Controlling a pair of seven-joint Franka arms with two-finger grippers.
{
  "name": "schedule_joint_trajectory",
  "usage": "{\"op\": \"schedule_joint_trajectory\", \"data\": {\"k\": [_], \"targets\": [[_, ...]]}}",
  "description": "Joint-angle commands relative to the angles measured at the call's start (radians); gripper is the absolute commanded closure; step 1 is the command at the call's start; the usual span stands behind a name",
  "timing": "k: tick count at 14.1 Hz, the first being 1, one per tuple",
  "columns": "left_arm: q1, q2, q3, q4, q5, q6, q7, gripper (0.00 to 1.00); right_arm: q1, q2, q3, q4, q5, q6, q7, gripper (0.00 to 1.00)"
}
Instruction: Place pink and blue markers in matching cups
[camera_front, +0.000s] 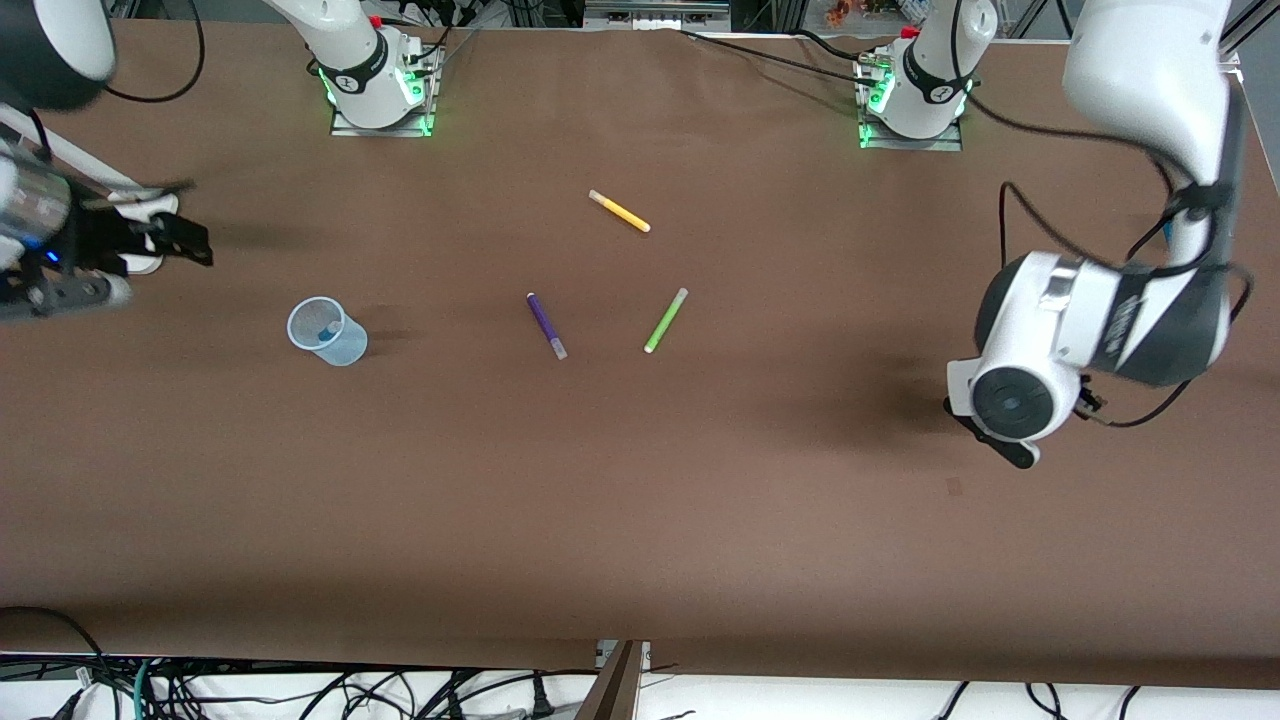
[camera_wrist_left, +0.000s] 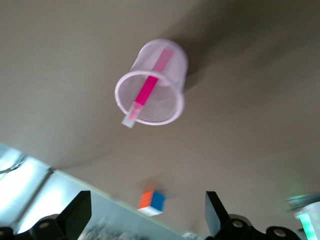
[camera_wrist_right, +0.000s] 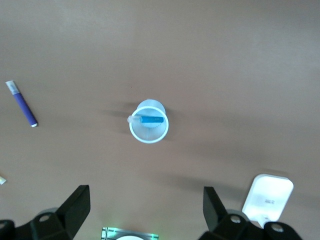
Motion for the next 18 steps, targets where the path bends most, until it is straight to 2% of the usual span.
{"op": "schedule_joint_trajectory", "data": {"k": [1,3,6,8,9,10,12,13,14,16,18], "targets": [[0.028,-0.063,0.011,0.116,-0.204,-0.015,-0.045,0.00,-0.012,-0.072,0.009,-0.049,-0.023,-0.008,-0.019,0.00],[0.059,-0.123,0.011,0.142,-0.333,-0.020,-0.109,0.00,-0.021,-0.086,0.009,-0.052,-0.029,-0.021,-0.009,0.00],[0.059,-0.224,0.003,0.129,-0.373,-0.024,-0.210,0.00,-0.032,-0.106,0.009,-0.050,-0.025,-0.055,0.074,0.00],[0.060,-0.260,0.008,0.106,-0.450,-0.064,-0.348,0.00,-0.034,-0.108,0.007,-0.052,-0.014,-0.057,0.076,0.00],[0.059,-0.275,0.013,0.086,-0.455,-0.055,-0.348,0.00,-0.032,-0.102,0.007,-0.046,-0.013,-0.060,0.076,0.00],[0.044,-0.316,0.028,0.034,-0.467,-0.006,-0.359,0.00,-0.032,-0.091,0.003,-0.032,-0.011,-0.083,0.074,0.00],[-0.039,-0.457,0.194,-0.171,-0.568,0.208,-0.370,0.00,-0.032,-0.060,0.000,0.011,-0.011,-0.103,0.071,0.00],[-0.052,-0.527,0.232,-0.275,-0.594,0.292,-0.371,0.00,-0.034,-0.059,-0.003,0.020,-0.011,-0.115,0.071,0.00],[-0.059,-0.574,0.240,-0.334,-0.590,0.302,-0.374,0.00,-0.034,-0.057,-0.003,0.022,-0.013,-0.115,0.070,0.00],[-0.087,-0.602,0.243,-0.370,-0.538,0.302,-0.411,0.00,-0.034,-0.054,-0.003,0.029,-0.013,-0.115,0.068,0.00],[-0.088,-0.591,0.241,-0.362,-0.504,0.298,-0.410,0.00,-0.034,-0.048,-0.003,0.035,-0.014,-0.115,0.068,0.00]]}}
